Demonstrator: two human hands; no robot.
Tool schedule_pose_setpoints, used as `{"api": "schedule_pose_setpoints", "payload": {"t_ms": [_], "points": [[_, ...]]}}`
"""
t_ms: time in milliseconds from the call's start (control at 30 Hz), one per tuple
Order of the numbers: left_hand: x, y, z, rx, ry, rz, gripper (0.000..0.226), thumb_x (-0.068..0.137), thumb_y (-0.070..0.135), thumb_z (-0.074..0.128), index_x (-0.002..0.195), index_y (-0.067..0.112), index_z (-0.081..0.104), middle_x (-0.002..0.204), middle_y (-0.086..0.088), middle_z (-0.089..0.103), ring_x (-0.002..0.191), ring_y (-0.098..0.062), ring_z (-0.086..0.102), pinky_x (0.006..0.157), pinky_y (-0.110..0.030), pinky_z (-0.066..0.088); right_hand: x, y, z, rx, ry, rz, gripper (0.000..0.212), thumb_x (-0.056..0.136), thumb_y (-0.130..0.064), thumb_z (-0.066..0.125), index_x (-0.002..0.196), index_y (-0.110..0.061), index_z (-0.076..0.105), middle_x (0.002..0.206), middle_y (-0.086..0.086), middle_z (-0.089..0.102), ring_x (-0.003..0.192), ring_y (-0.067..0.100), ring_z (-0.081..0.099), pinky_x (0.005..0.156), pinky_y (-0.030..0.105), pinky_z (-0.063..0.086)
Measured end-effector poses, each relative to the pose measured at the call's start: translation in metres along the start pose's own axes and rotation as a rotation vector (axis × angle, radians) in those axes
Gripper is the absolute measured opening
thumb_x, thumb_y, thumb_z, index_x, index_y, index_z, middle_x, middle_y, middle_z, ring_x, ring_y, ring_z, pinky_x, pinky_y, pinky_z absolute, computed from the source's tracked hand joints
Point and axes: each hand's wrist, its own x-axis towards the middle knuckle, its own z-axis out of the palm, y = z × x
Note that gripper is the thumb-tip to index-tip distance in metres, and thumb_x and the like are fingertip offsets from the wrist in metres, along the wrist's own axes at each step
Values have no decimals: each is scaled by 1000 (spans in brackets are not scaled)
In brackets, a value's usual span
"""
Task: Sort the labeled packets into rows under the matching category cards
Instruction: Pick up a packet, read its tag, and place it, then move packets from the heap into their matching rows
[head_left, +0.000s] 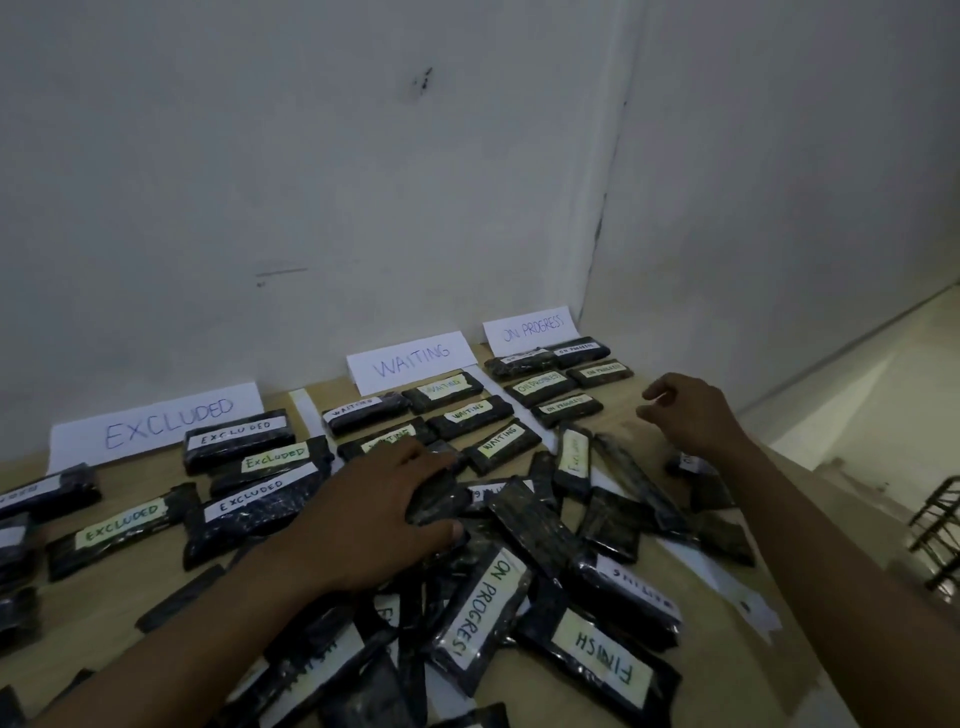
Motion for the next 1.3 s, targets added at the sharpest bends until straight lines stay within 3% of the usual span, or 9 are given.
{"api": "schedule_pose_setpoints", "payload": {"t_ms": [133,300,367,467,600,867,1000,1133,1300], "points": [[40,32,2,90,6,154,60,83,66,48,137,38,43,123,12,47,114,-9,43,86,-25,39,-13,42,-17,-160,-12,78,38,78,-44,71,103,-17,62,102,8,65,85,20,55,67,29,40],[121,89,40,139,-108,286,62,86,58,55,140,31,42,134,1,47,124,-19,44,98,-34,42,-25,67,-17,-135,-93,131,59,67,-60,73,104,-17,56,106,13,59,86,26,56,68,34,46],[151,112,62,163,-190,316,64,89,57,52,145,31,35,145,-2,39,133,-22,36,106,-37,36,-26,68,-13,-84,-103,157,78,58,-67,74,115,-18,52,112,11,58,95,28,58,77,36,50],[182,130,91,252,-365,261,69,87,69,40,147,37,27,160,-2,16,146,-26,12,116,-52,14,-22,67,-11,90,-127,187,100,60,-52,83,140,-16,36,132,12,54,113,29,56,89,36,48],[191,124,97,258,-516,228,68,85,77,31,140,37,36,156,-4,19,143,-29,16,111,-57,22,-11,72,-13,168,-127,171,76,77,-26,74,142,-15,35,136,12,52,114,28,54,80,28,43],[176,108,64,179,-412,337,61,80,77,44,114,27,46,116,6,46,108,-14,41,89,-38,44,11,66,1,476,24,288,24,83,-15,63,106,-13,54,107,9,64,87,20,60,69,30,46],[172,94,64,172,-252,440,57,80,77,43,112,32,55,104,10,50,95,-8,45,84,-31,44,28,62,9,581,20,342,28,76,-11,71,98,-14,53,104,10,66,85,20,65,80,41,56],[170,70,72,-37,-296,337,41,89,63,47,120,40,60,116,12,42,100,-4,44,88,-25,42,50,56,18,627,22,300,86,70,-9,80,140,-22,32,117,5,55,104,26,60,87,44,54],[165,55,91,-230,-249,305,33,89,48,49,117,37,62,141,11,38,126,-4,33,108,-28,31,77,53,27,489,110,309,60,72,-21,81,122,-17,49,124,8,59,104,23,59,91,42,52]]}}
